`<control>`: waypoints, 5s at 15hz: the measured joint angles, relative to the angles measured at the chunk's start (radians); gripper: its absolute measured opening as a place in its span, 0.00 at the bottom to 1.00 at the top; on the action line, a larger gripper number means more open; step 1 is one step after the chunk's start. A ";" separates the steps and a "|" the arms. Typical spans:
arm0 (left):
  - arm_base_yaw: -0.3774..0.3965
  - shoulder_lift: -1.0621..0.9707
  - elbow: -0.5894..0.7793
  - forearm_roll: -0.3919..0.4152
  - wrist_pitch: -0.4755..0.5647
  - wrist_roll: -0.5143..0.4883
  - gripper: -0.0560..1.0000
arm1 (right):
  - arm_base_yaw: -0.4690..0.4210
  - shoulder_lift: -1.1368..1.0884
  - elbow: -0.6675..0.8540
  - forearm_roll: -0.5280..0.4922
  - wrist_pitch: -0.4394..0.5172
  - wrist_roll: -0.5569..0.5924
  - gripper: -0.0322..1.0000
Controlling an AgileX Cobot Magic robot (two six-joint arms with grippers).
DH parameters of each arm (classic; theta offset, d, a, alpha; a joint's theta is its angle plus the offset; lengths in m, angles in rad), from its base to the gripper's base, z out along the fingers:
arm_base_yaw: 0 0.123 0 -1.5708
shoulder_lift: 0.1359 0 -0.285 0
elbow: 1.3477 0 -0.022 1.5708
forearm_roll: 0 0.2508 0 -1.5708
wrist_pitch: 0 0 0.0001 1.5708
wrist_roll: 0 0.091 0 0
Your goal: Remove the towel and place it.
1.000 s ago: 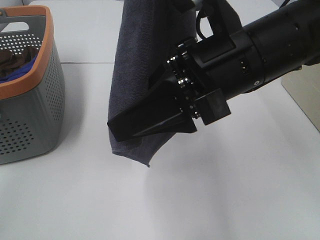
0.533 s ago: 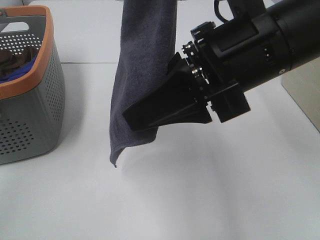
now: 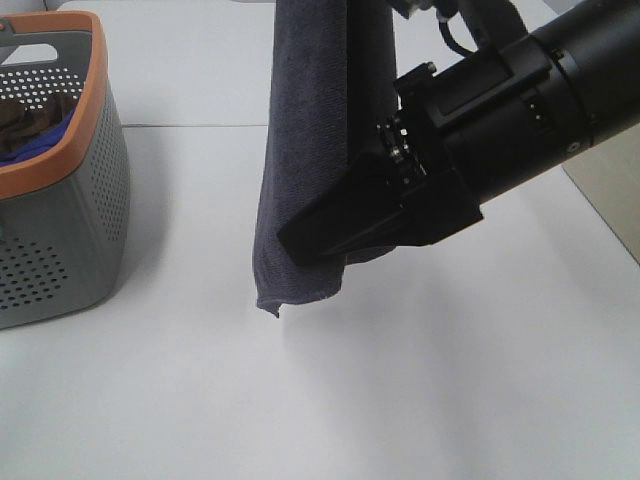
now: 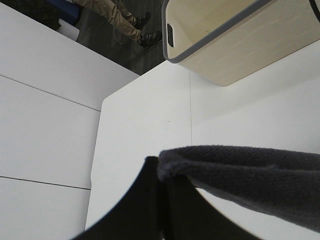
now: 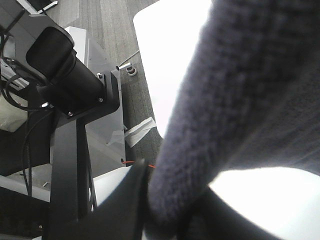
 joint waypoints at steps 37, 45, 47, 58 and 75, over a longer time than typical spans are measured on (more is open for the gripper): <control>0.186 0.497 0.000 0.384 -0.790 -0.885 0.05 | -0.155 0.460 -0.594 -2.092 -0.758 1.388 0.03; 0.186 0.579 0.000 0.400 -1.019 -0.874 0.05 | -0.323 0.598 -0.699 -2.135 -1.036 1.388 0.03; 0.186 0.596 0.000 0.400 -1.025 -0.859 0.05 | -0.350 0.616 -0.698 -2.124 -1.081 1.412 0.03; 0.134 0.609 0.000 0.363 -0.297 -0.855 0.05 | -0.150 0.619 -0.524 -1.618 -0.587 1.383 0.03; 0.134 0.594 0.158 0.102 0.309 -0.873 0.05 | -0.153 0.618 -0.524 -1.189 0.238 0.874 0.03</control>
